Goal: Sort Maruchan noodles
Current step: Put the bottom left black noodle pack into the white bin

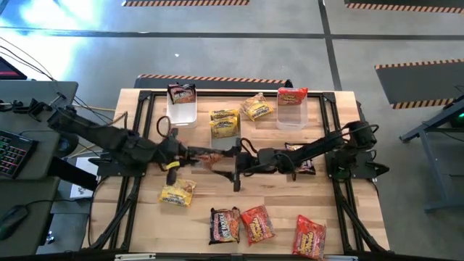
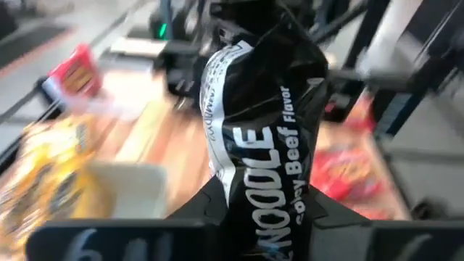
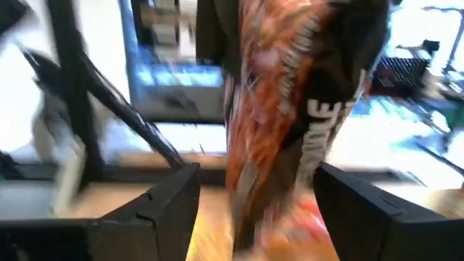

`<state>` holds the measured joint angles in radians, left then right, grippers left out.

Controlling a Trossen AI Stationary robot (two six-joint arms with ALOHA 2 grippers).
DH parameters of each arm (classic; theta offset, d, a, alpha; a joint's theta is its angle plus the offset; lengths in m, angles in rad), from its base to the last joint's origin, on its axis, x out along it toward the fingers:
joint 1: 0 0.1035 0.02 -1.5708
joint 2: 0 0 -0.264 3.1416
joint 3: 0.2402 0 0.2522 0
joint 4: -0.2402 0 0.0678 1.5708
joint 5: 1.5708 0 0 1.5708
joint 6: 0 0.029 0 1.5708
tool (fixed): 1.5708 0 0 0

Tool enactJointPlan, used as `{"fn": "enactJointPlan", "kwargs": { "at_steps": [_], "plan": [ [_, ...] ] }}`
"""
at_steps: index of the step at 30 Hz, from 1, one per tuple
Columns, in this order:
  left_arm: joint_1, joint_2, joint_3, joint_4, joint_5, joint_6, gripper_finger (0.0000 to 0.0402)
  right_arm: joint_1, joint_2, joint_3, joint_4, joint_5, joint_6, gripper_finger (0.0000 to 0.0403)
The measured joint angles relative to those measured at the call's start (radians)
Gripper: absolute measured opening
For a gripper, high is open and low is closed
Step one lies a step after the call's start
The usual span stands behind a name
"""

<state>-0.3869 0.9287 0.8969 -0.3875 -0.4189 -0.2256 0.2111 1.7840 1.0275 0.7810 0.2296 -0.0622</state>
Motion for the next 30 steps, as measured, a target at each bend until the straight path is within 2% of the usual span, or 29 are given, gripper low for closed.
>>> {"fn": "enactJointPlan", "kwargs": {
  "at_steps": [4,8,13,15,22,30],
  "plan": [
    [0.103,0.032,0.155,-0.321,0.044,0.013,0.0050,0.005,-0.054,0.000,-0.194,0.098,0.001,0.0209],
    [0.231,0.077,0.289,-0.576,0.073,0.109,0.0039,0.020,-0.114,0.000,-0.362,0.167,-0.015,0.0140],
    [0.422,0.153,0.402,-0.759,0.090,0.356,0.0021,0.032,-0.180,0.000,-0.509,0.216,-0.044,0.0034],
    [0.508,0.191,0.430,-0.790,0.114,0.469,0.0016,0.033,-0.200,0.000,-0.539,0.216,-0.050,0.0009],
    [0.793,0.359,0.492,-0.842,0.127,0.793,0.0015,0.039,-0.210,0.000,-0.583,0.203,-0.051,0.0036],
    [1.034,0.544,0.504,-0.826,0.130,1.099,0.0014,0.038,-0.209,0.000,-0.618,0.185,-0.053,0.0017]
  ]
}}
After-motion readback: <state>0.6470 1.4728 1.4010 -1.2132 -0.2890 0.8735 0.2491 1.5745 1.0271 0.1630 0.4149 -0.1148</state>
